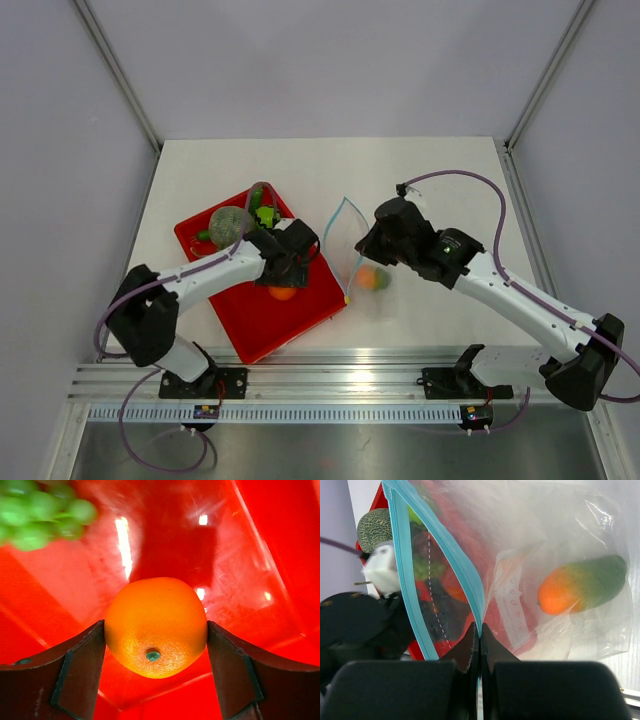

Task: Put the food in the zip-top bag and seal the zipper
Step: Pick up the fake fruit from the bin, then place the fake fruit in the zipper food storage bag.

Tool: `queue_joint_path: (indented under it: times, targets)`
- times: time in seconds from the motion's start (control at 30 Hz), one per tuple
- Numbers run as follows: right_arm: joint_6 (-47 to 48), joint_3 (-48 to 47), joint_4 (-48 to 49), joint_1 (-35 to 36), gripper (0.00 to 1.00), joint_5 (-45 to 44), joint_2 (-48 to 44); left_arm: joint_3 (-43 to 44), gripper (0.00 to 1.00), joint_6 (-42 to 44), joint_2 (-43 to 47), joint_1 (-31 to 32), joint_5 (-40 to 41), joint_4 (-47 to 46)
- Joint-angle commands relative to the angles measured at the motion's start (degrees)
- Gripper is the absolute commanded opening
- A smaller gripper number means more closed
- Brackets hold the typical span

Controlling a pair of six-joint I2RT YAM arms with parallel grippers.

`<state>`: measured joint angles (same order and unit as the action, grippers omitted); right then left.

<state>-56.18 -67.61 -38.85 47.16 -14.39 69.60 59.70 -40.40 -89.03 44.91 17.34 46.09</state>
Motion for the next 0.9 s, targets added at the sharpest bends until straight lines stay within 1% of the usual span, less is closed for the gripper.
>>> queue_joint_path:
  times: [0.0, 0.1, 0.27, 0.37, 0.53, 0.7, 0.87]
  targets:
    - [-0.33, 0.81, 0.97, 0.48, 0.00, -1.34, -0.87, 2.08, 0.64, 0.32, 9.38, -0.43, 5.77, 1.90]
    - [-0.68, 1.43, 2.20, 0.48, 0.00, -0.47, 0.00, 4.44, 0.63, 1.11, 17.29, -0.52, 5.51, 2.69]
    - [-0.51, 1.26, 3.08, 0.57, 0.00, 0.94, 1.67, 10.78, 0.61, 2.26, 21.52, -0.52, 3.49, 4.71]
    - [-0.07, 0.56, 3.26, 0.57, 0.00, 1.56, 2.47, 14.65, 0.61, 2.87, 22.50, -0.52, 1.21, 4.98]
    - [0.20, 0.12, 4.13, 0.57, 0.00, 2.26, 3.34, 18.86, 0.59, 2.79, 21.54, -0.35, -5.47, 1.38]
    - [0.37, -0.59, 4.05, 0.57, 0.00, 2.88, 3.79, 19.13, 0.59, 1.47, 19.52, 1.06, -10.82, -4.67]
    - [0.64, -1.03, 3.34, 0.57, 0.00, 2.35, 3.35, 19.49, 0.59, 0.85, 16.44, 2.47, -13.30, -6.97]
